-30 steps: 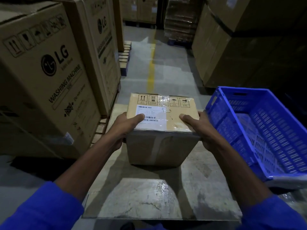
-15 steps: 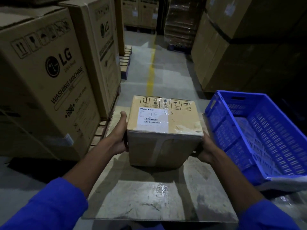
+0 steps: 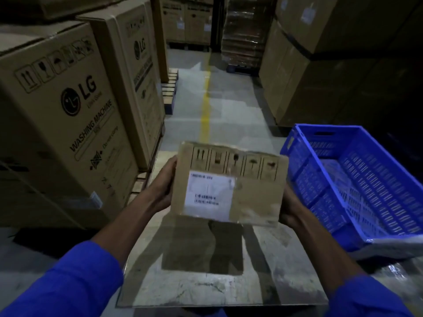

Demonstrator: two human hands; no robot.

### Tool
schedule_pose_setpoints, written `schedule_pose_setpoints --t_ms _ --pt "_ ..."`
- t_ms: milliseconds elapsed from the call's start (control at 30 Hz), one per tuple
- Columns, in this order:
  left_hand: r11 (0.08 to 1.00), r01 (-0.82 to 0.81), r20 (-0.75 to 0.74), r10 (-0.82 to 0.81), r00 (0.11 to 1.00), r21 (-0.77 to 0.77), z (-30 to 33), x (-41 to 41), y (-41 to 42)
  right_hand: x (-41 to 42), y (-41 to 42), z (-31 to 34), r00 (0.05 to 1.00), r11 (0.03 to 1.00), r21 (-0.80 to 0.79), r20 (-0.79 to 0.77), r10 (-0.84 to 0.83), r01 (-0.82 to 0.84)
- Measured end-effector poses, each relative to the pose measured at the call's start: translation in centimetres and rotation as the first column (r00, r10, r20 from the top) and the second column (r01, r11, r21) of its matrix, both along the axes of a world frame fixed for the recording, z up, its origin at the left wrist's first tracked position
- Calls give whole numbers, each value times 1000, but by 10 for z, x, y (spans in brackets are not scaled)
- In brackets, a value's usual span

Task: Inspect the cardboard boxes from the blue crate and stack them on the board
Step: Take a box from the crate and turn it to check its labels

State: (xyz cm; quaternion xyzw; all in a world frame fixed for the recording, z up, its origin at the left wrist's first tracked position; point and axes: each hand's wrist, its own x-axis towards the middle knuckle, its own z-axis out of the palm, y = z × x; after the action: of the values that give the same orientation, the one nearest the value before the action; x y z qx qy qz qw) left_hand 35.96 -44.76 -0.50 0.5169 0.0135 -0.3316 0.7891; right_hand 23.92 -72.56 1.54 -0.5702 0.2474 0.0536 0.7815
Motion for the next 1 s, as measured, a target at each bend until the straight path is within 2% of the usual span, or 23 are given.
schedule_pose_setpoints --t_ms 67,133,233,400,467,567,700,800,900,1000 --pt "1000 5 -47 -5 999 -7 0 5 1 3 1 3 1000 999 -33 7 -13 13" --pt "994 36 -59 -30 998 102 -2 3 -2 7 -3 -4 999 1000 -28 -45 -12 11" --pt "955 32 11 -37 999 294 -10 -2 -8 8 -9 -17 994 994 -85 -87 61 -68" --pt "893 20 174 -110 979 450 -25 -3 -8 9 -11 -25 995 983 -159 -56 88 -96" --pt "906 -44 269 -78 960 421 -24 -2 -5 11 -17 -29 998 981 -184 -7 59 -59" --pt "937 -125 349 3 937 327 -24 2 -4 13 -21 -33 997 995 -98 71 10 -3" --pt "950 -183 311 100 945 252 -31 1 -8 13 -20 -44 993 994 -96 110 -41 51" --pt "930 -131 242 47 969 343 -50 -7 1 3 -16 -59 995 994 -90 94 -46 54" --pt "900 -51 245 -63 967 433 -68 -15 6 -7 -12 -68 997 991 -133 81 -13 24" --pt "860 -76 224 -45 973 504 -64 -20 0 -13 -7 -76 997 972 -223 2 72 -70"
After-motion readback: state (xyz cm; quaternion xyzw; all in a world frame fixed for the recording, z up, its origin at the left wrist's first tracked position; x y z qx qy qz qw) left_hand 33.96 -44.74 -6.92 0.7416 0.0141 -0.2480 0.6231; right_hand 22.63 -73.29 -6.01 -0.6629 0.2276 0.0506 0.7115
